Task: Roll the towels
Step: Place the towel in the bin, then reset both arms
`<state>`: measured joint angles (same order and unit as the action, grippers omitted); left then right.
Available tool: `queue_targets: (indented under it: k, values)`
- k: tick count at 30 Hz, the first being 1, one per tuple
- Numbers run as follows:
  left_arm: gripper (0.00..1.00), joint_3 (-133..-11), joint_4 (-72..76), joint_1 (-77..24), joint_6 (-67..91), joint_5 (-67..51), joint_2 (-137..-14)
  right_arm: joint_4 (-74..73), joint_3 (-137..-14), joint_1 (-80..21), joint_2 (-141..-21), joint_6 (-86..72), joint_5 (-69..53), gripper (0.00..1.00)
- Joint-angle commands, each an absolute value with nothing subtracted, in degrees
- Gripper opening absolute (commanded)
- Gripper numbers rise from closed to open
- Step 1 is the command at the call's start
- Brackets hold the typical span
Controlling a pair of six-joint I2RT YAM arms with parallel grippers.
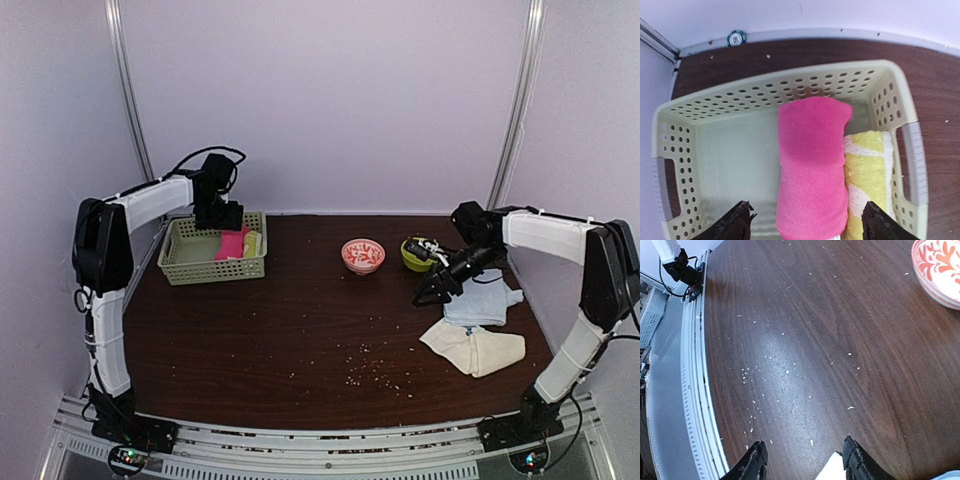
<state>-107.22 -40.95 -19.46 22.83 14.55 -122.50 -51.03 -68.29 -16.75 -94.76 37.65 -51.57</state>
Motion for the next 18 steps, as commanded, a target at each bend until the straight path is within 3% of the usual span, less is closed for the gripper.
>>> queue_targets:
  k: [1, 9, 12, 16, 17, 18]
  values:
    - [0.77, -105.79, -40.40, -21.19, 21.48, 13.74, -113.37, -47.73, -71.97, -17.15, -89.51, 32.99, -43.46, 0.53]
    - [0.77, -98.41, -34.07, -23.82, 14.50, 9.22, -94.41, -31.40, -79.38, -13.58, -82.87, 17.47, -18.00, 0.56]
    - [0.80, -95.47, -30.11, -23.75, 11.31, 7.15, -88.48, -25.32, -81.85, -10.72, -81.20, 12.46, -14.12, 0.68]
    - [0.81, -94.05, -29.59, -23.82, 8.08, 6.33, -84.38, -20.47, -84.21, -9.55, -79.45, 6.26, -9.44, 0.99]
    - [0.83, -93.33, -29.12, -23.82, 7.40, 5.88, -83.31, -19.61, -84.57, -9.57, -78.80, 5.31, -8.35, 1.00]
    - [0.93, -92.21, -28.41, -23.79, 6.67, 5.48, -82.18, -18.55, -84.55, -9.58, -77.93, 4.44, -7.38, 1.00]
